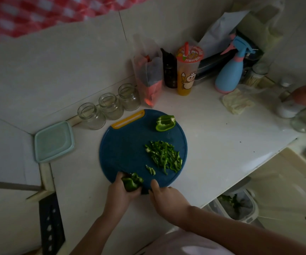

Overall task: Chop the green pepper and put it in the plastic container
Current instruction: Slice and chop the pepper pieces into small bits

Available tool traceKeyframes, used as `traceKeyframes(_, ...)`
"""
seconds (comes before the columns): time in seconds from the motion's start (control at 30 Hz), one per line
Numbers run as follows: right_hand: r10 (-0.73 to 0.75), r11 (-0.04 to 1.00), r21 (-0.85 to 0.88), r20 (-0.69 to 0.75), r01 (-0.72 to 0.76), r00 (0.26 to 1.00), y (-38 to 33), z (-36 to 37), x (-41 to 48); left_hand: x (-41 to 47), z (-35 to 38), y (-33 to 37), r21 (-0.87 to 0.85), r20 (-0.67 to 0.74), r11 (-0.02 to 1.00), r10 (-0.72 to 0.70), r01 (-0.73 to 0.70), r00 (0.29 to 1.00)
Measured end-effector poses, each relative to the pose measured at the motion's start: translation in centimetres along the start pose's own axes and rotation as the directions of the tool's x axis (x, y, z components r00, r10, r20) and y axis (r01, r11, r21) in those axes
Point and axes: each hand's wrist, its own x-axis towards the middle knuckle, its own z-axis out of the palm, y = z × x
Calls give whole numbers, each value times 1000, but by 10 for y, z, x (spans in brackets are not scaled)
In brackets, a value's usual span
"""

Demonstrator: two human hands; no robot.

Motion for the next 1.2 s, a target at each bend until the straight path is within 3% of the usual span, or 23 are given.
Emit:
traceKeyframes(0.3, -10, 990, -138, 41, 15, 999, -2, 0, -2, 1, 3, -1, 19, -26, 1000, -18, 19, 999)
traceKeyframes(1.2, 100, 984, -162, 144, -76, 985, -32, -7, 24, 8, 4, -10, -29, 6, 994, -110, 110, 994)
